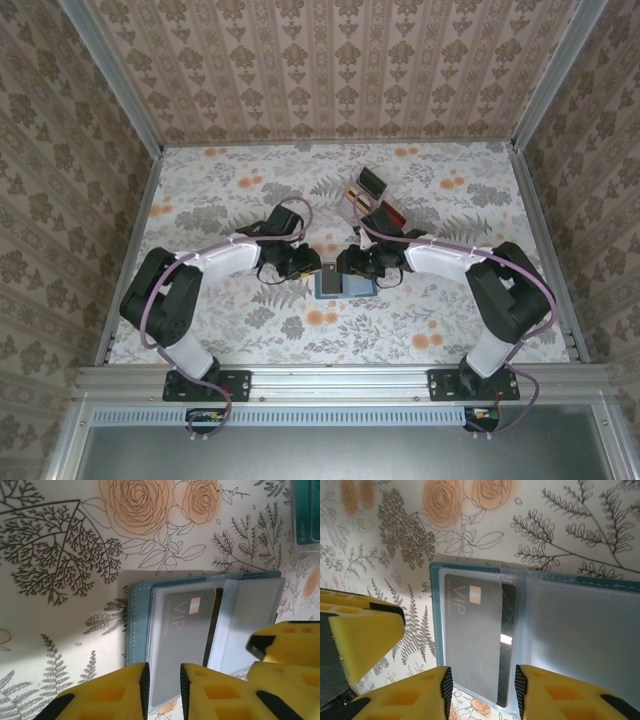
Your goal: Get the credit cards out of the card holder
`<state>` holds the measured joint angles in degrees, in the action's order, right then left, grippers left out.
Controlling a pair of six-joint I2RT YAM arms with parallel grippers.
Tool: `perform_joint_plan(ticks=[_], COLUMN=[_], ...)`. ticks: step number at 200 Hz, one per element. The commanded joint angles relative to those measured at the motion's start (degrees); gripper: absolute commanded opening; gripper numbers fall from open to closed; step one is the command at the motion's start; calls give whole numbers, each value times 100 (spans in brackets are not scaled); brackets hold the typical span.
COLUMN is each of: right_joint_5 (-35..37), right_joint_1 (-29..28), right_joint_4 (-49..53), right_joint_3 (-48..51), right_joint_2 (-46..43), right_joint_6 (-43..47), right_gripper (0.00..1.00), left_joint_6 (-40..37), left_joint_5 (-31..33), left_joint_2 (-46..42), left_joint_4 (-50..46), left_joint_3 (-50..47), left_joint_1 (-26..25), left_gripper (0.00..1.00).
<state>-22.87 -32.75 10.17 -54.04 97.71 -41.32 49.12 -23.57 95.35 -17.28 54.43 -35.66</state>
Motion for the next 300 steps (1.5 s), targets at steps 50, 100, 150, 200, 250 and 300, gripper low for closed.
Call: perform_joint_plan(ticks=[50,100,150,200,250,300], right_joint_5=[-187,-165,-189,-135,-321,-653], right_joint_1=[32,32,32,32,32,41], right_joint_4=[-20,54,43,130,1,-292], right_joint_3=[-129,-186,-223,-260,-221,-204], right_joint_2=[361,463,555,635,664,609], right_joint_6=[-166,-148,-137,-113,-32,143], right_gripper=[24,21,21,21,17,15], left_joint_6=[-38,-72,-96,-105,-131,-140], left_joint_5=[-236,-209,-147,-104,-76,-78], left_joint_2=[469,634,728,818,816,871], left_joint_4=[50,21,-52,-103,-116,-117], left_joint_3=[283,309,276,227,173,146], left_joint_1=[-125,-141,-158,-177,-178,-226], left_gripper=[18,17,16,15,15,13])
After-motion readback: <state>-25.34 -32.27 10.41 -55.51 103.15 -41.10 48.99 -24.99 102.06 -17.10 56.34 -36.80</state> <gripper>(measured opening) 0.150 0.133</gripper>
